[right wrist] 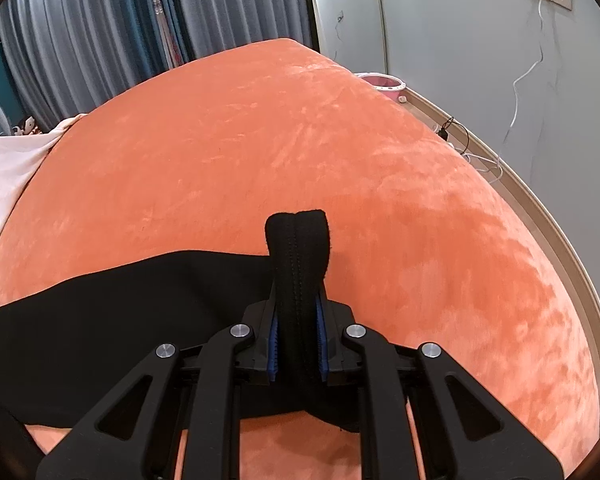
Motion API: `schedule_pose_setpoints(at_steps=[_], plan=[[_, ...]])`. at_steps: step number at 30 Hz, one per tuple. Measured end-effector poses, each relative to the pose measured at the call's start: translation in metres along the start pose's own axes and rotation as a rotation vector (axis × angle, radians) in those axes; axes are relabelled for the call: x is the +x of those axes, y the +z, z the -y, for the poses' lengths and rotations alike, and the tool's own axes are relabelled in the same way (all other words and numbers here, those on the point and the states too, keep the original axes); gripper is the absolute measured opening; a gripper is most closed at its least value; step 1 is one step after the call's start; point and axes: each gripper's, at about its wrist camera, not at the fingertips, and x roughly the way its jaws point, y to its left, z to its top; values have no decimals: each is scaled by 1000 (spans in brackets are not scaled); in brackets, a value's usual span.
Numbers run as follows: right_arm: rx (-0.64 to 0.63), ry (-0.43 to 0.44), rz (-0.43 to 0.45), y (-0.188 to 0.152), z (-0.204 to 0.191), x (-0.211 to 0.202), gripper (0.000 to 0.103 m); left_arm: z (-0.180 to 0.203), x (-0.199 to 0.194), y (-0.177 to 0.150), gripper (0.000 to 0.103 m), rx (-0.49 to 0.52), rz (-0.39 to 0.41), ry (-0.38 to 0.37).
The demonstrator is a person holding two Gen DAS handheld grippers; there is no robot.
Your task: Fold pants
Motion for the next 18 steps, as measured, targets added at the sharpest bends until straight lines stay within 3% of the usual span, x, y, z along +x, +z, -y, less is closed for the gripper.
schedule_pose_setpoints(at_steps=[3,8,15,18], plan=[[-1,15,54,2,-2,-22,13,-2,-34,-5,9,12,92,-49],[-21,93,177,1,8,-88,13,-41,-133,-40,7,52,271,-243],[-103,116,253,-35,28,-156,13,-107,-219,-121,7,82,361,-351],[-155,125,274,-66,41,-185,13,-130,-239,-149,8,105,369,-349]])
